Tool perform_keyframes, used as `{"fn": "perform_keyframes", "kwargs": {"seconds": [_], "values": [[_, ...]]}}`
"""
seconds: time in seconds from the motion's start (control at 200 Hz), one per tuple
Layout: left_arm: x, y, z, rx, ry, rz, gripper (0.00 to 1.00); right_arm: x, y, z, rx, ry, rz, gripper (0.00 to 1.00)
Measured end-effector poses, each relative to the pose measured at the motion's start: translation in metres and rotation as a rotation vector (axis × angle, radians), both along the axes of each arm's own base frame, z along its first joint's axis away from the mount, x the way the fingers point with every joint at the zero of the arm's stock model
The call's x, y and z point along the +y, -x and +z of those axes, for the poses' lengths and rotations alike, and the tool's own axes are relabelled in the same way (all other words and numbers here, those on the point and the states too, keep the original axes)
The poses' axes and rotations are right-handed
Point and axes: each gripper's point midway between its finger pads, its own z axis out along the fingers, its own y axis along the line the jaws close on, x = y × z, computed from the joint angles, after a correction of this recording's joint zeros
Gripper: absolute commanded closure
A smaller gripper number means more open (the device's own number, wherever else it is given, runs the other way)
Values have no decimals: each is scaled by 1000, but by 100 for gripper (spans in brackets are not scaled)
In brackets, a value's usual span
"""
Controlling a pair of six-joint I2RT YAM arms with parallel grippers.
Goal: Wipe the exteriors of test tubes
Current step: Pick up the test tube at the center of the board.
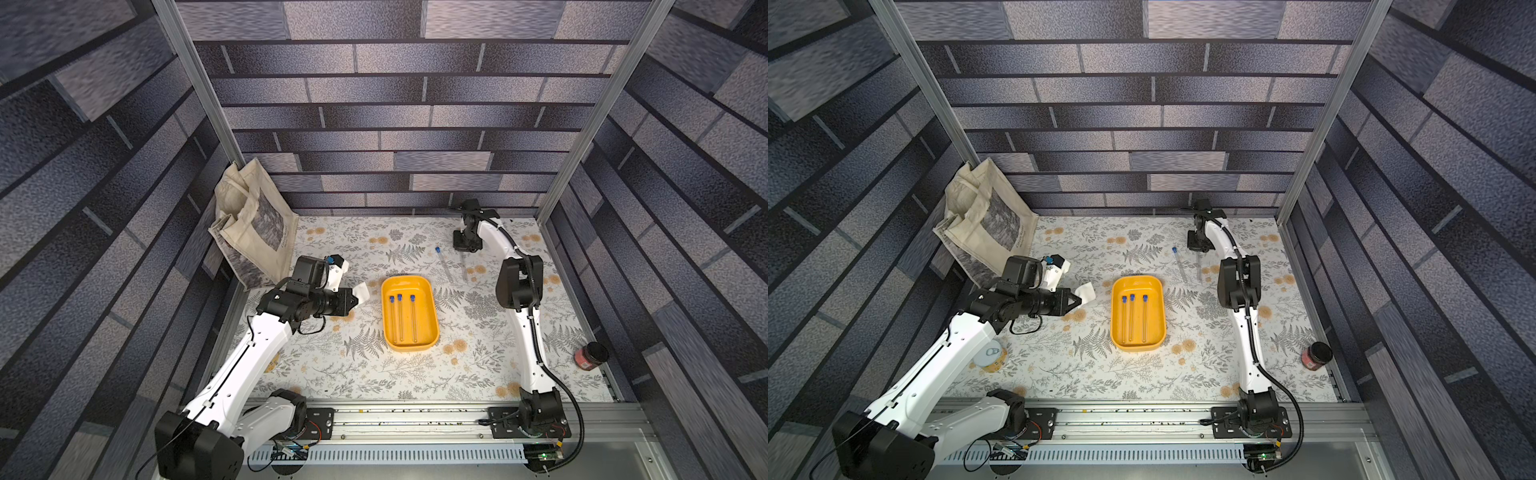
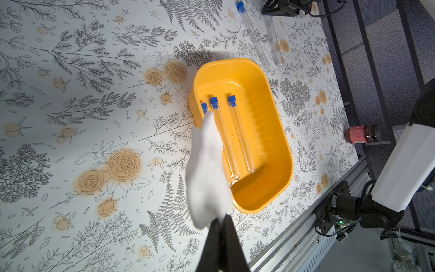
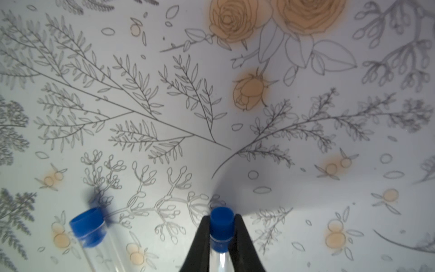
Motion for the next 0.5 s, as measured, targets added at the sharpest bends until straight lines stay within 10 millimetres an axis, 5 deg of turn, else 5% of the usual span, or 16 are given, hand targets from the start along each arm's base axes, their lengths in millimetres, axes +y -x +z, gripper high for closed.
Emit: {"fn": "perform_keyframes", "kwargs": {"seconds": [0.28,0.496], "values": [[-37,12,-11,5,-17,-96,97,12,22,85,-129,-108,-5,91],[-81,17,-18,18,-33,-200,97,31,67,128,-186,-211,22,90]]}}
